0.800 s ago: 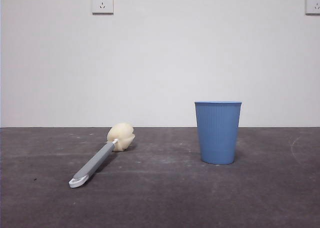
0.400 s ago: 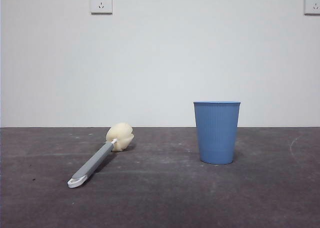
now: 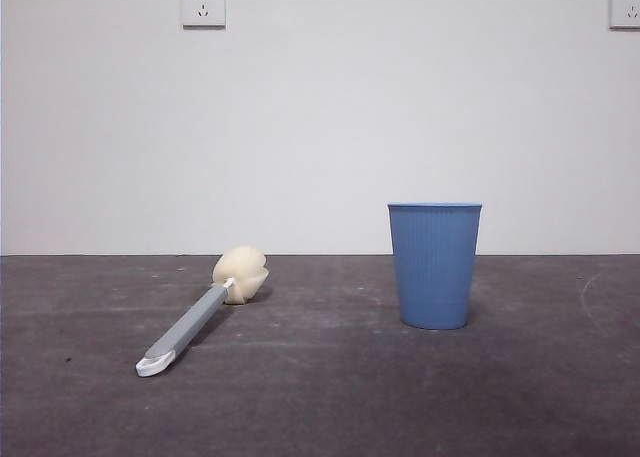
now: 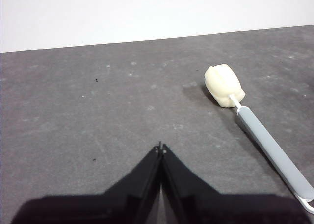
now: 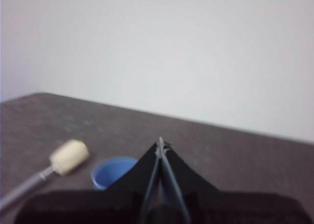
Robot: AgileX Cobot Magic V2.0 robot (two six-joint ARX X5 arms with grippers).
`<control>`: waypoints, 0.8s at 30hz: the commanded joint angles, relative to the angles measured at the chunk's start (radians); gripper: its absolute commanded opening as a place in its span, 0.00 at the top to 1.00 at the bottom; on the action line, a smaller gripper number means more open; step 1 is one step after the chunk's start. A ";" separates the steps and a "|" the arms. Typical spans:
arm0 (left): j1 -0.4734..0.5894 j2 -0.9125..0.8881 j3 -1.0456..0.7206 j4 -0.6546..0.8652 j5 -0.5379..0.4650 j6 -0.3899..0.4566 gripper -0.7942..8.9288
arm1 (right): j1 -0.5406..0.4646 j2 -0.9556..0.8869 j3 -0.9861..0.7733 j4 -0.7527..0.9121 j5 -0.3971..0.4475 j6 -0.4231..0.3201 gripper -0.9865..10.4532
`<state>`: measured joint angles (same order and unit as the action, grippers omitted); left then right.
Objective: Pick up the cup brush,pick up the cup,insert the brush into the cup,clean the cup,put the cup brush back,put the cup back to the fixed position on the table
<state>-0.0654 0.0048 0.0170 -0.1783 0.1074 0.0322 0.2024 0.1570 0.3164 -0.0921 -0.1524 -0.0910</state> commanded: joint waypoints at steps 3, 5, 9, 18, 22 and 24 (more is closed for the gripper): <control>0.002 -0.002 -0.014 0.005 -0.002 -0.007 0.92 | -0.042 -0.064 -0.155 0.063 0.007 0.056 0.91; 0.002 -0.002 -0.014 0.005 -0.002 -0.007 0.92 | -0.057 -0.091 -0.200 0.069 0.009 0.069 0.91; 0.002 -0.002 -0.014 0.005 -0.002 -0.007 0.92 | -0.083 -0.158 -0.291 0.072 0.027 0.130 0.91; 0.002 -0.002 -0.014 0.006 -0.002 -0.007 0.92 | -0.111 -0.155 -0.312 -0.085 0.028 0.088 0.91; 0.002 -0.002 -0.014 0.006 -0.002 -0.007 0.92 | -0.110 -0.155 -0.312 -0.085 0.029 0.093 0.91; 0.002 -0.002 -0.014 0.005 -0.002 -0.007 0.92 | -0.110 -0.155 -0.312 -0.080 0.029 0.101 0.91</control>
<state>-0.0654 0.0048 0.0170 -0.1780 0.1070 0.0322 0.0921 0.0044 0.0147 -0.1600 -0.1226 0.0074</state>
